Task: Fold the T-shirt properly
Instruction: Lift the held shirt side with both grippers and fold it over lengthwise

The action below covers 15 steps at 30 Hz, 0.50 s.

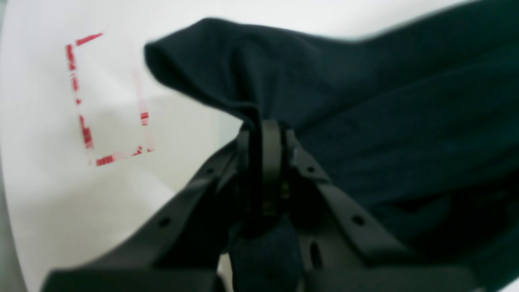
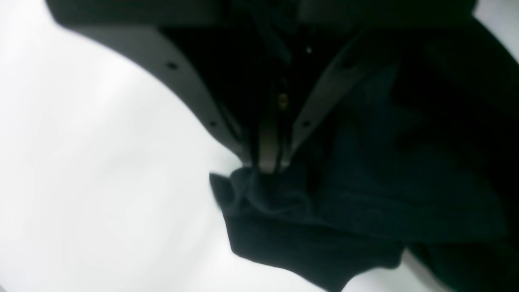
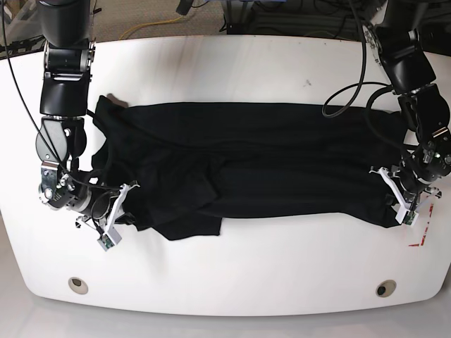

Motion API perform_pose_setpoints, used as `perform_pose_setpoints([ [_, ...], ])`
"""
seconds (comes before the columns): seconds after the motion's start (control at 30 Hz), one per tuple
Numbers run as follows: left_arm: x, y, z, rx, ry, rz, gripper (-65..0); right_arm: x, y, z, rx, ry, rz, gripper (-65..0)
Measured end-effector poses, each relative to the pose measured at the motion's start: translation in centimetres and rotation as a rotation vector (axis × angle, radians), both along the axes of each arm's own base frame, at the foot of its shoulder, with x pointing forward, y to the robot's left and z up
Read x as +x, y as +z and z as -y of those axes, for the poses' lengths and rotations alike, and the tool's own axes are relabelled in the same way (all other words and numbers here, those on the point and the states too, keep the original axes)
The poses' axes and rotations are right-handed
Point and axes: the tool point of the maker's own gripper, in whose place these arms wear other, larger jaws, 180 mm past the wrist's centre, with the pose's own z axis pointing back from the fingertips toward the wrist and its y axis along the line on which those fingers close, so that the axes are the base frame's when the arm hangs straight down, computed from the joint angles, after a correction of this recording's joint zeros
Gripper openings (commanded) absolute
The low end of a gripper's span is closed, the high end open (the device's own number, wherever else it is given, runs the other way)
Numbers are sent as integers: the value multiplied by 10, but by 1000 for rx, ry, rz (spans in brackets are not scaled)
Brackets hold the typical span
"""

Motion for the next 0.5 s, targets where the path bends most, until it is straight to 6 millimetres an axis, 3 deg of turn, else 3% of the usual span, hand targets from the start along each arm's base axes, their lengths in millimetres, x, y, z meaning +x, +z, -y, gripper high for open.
perform_pose_setpoints([
  [0.13,-15,7,9,15,-31,30,-646,-10,14,18,6,-67,28,-650],
  [0.27,-31,-3,13,31,-46,5,-646,-29,17,32,-31,-115,25,-650],
  [0.37,-44,-8,6,27,-27,-5,-646,-44,19,28,-49,-108,43,-650],
  [0.5,-56,-11,-10,58,12,-27,-646,-63,9,14,-40,-85,28,-650],
])
